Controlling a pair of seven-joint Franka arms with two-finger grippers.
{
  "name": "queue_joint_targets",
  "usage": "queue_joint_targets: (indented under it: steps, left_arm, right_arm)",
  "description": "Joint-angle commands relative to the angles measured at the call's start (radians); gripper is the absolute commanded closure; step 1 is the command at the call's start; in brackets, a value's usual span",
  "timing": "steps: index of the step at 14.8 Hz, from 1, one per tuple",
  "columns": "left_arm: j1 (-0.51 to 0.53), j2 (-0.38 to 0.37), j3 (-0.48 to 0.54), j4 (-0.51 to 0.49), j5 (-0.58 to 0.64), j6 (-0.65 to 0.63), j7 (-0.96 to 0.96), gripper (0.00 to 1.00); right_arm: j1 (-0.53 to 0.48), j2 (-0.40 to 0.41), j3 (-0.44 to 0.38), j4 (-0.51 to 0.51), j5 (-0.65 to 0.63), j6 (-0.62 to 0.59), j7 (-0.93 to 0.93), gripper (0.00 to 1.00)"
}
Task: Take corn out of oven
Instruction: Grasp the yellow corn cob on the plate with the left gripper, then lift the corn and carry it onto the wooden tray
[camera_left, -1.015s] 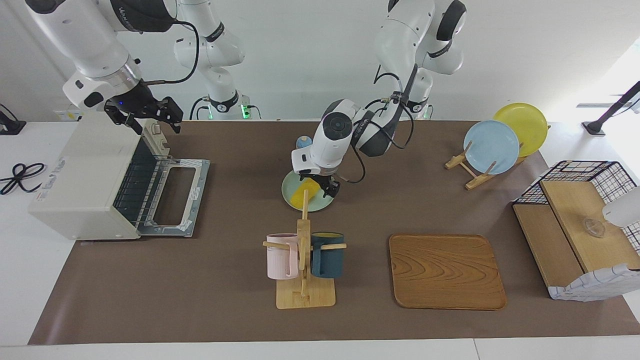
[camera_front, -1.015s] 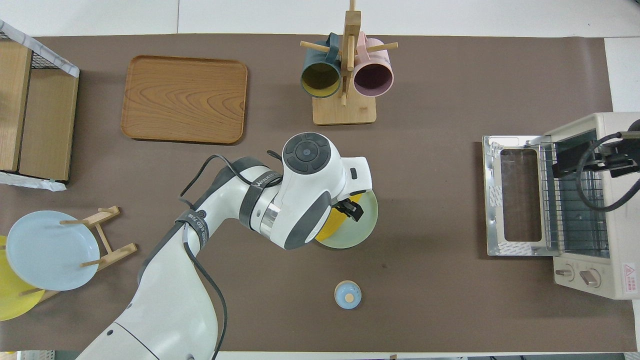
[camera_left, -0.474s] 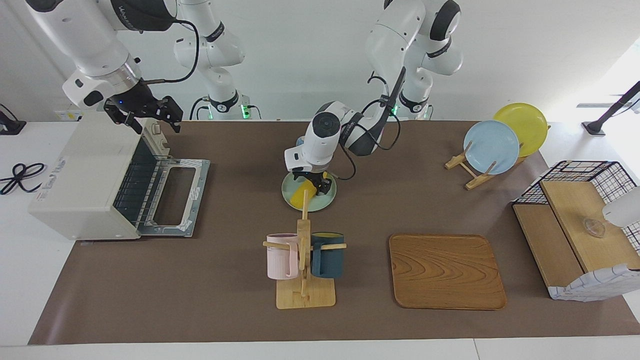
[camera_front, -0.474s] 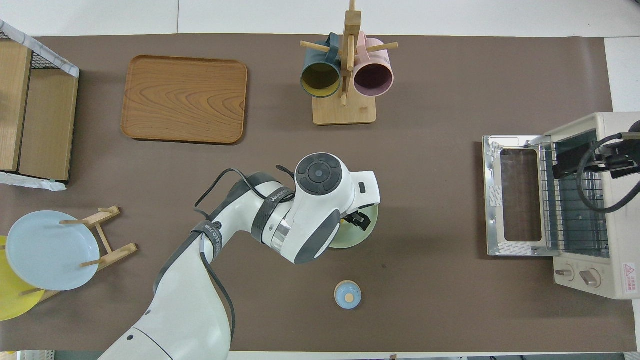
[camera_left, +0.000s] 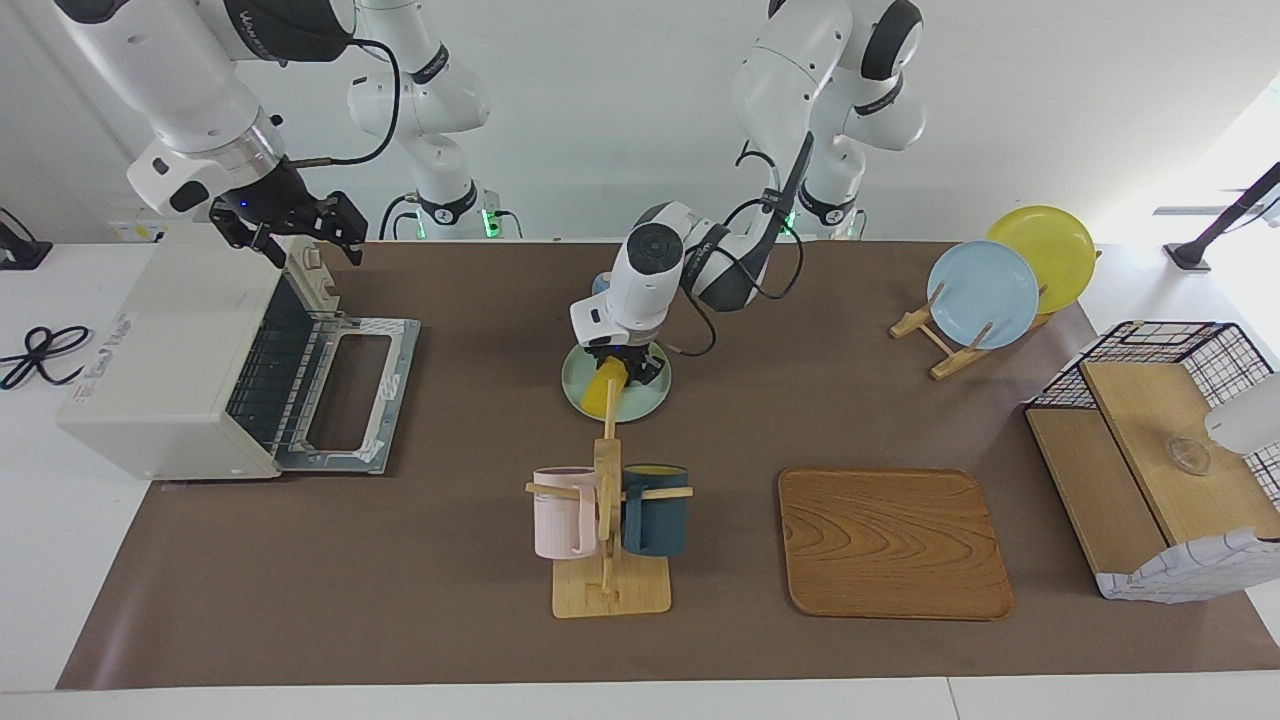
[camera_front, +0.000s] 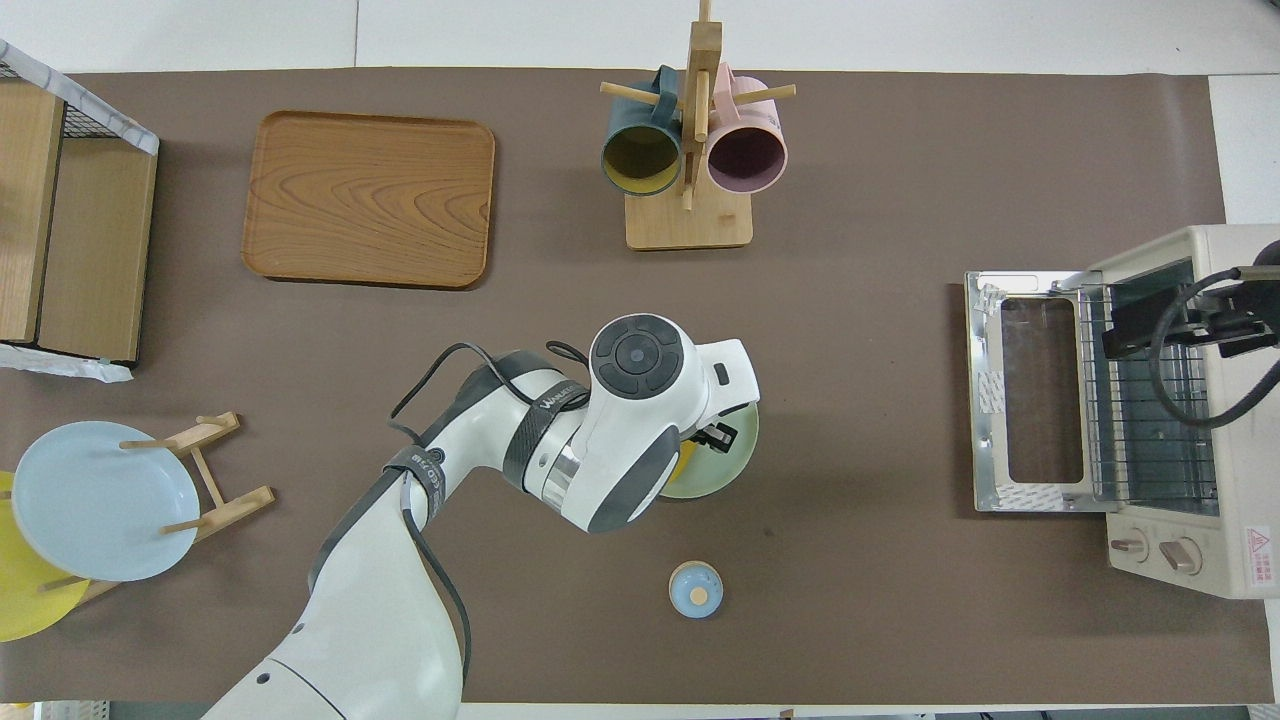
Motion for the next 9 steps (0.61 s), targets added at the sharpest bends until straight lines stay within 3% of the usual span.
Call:
queue_joint_targets:
  steps: [1, 6, 9]
  left_arm:
    - [0.018, -0.043, 0.011, 0.016, 0.007, -0.078, -0.026, 1.0]
    - [0.147, -0.205, 0.012, 0.007, -0.066, -0.214, -0.031, 1.0]
    - [0.231, -0.238, 0.014, 0.019, -0.065, -0.236, -0.101, 1.0]
  right_arm:
    - [0.004, -0.022, 0.002, -0.021, -0.012, -0.011, -0.011, 0.0]
    - [0.007, -0.022, 0.004, -0.021, -0.012, -0.011, -0.008, 0.0]
    - [0.007, -0.024, 0.007, -0.021, -0.012, -0.01, -0.006, 0.0]
